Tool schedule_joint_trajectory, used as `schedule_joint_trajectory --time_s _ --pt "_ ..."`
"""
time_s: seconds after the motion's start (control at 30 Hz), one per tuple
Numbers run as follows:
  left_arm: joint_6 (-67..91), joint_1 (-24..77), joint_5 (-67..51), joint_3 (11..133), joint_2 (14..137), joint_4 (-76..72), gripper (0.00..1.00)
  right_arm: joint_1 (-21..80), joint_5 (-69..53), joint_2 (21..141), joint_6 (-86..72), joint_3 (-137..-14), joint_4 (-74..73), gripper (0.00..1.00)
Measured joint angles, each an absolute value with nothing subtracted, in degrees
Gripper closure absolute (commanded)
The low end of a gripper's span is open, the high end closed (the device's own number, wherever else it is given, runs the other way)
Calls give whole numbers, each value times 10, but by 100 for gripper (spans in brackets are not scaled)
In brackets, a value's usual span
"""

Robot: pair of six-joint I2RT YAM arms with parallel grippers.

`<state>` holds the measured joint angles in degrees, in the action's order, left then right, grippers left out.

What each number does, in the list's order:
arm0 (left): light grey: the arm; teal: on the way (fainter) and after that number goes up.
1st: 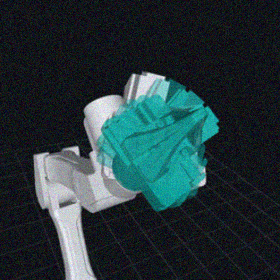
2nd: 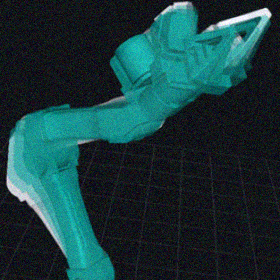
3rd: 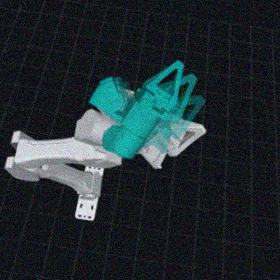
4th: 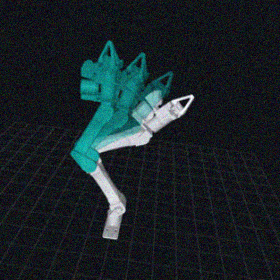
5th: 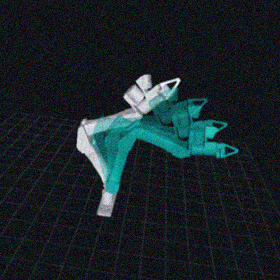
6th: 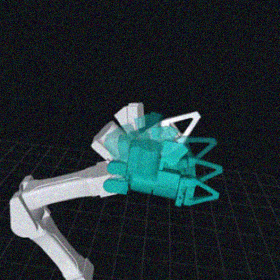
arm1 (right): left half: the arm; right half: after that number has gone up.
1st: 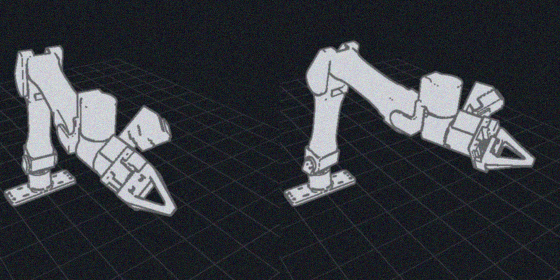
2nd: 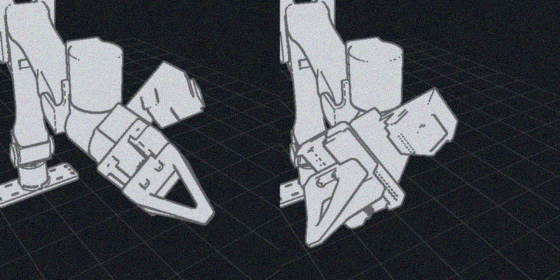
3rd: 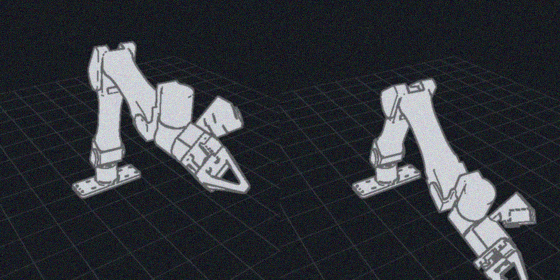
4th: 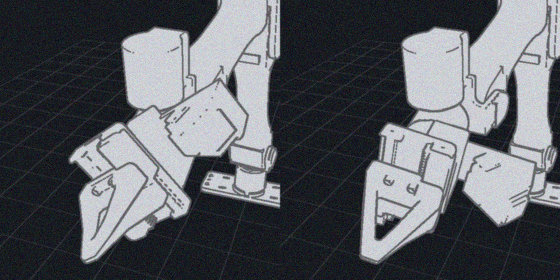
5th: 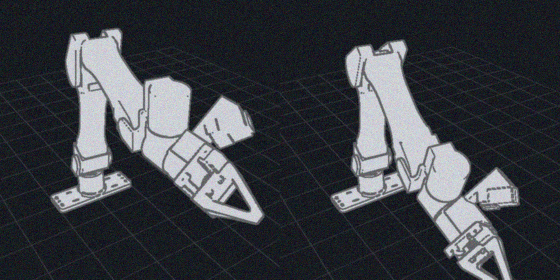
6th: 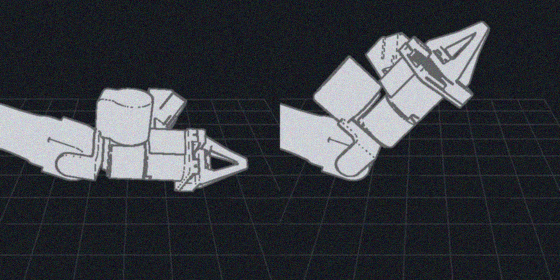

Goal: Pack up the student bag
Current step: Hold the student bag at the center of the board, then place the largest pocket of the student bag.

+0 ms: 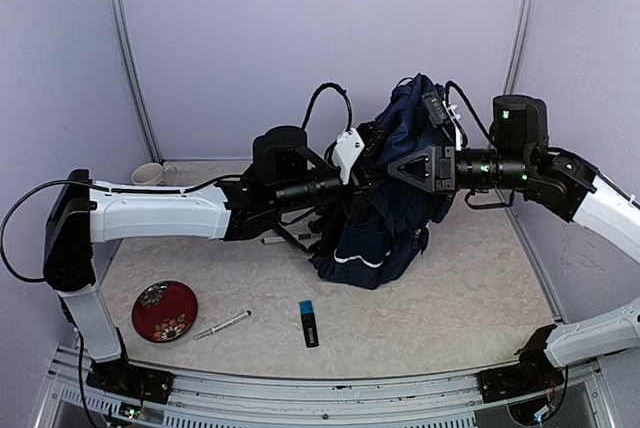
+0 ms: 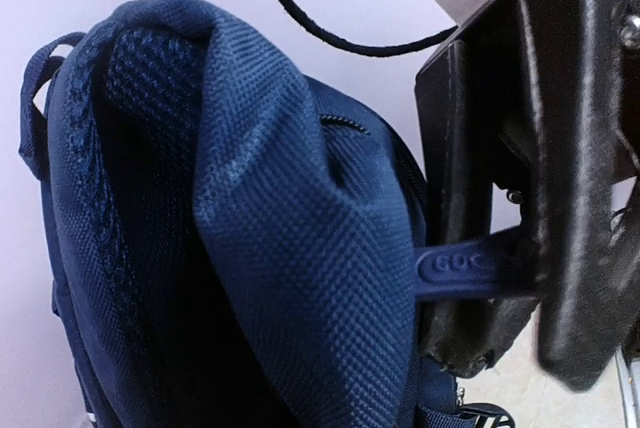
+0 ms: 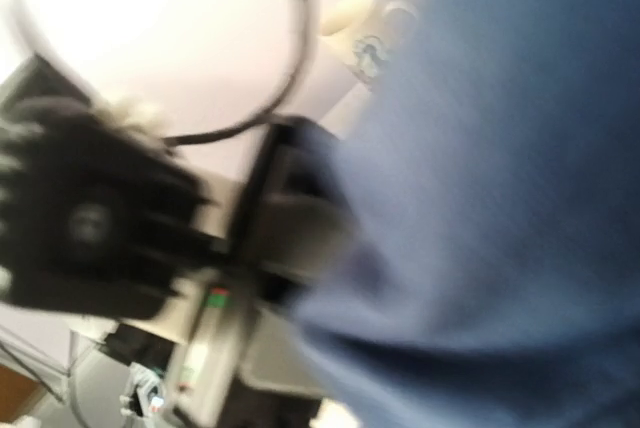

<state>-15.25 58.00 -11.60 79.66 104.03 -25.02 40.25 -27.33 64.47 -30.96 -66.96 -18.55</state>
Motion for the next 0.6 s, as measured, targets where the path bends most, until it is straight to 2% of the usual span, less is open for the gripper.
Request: schedule_joint_trajectory --time_s 0.1,0.2,0.4,0.53,0.6 --pt "-141 580 -128 796 1042 -256 100 404 -288 644 -277 -684 -187 63" --pt "-122 575 -143 791 1042 -266 100 404 -301 639 -231 -701 -203 59" --pt "-74 563 -172 789 1042 -270 100 410 -245 593 -68 -718 -244 61" --pt "-55 562 -177 783 1041 -280 100 431 -230 542 103 -689 -211 56" --pt "-49 562 -178 780 1039 -281 100 444 -231 503 188 -646 -173 61"
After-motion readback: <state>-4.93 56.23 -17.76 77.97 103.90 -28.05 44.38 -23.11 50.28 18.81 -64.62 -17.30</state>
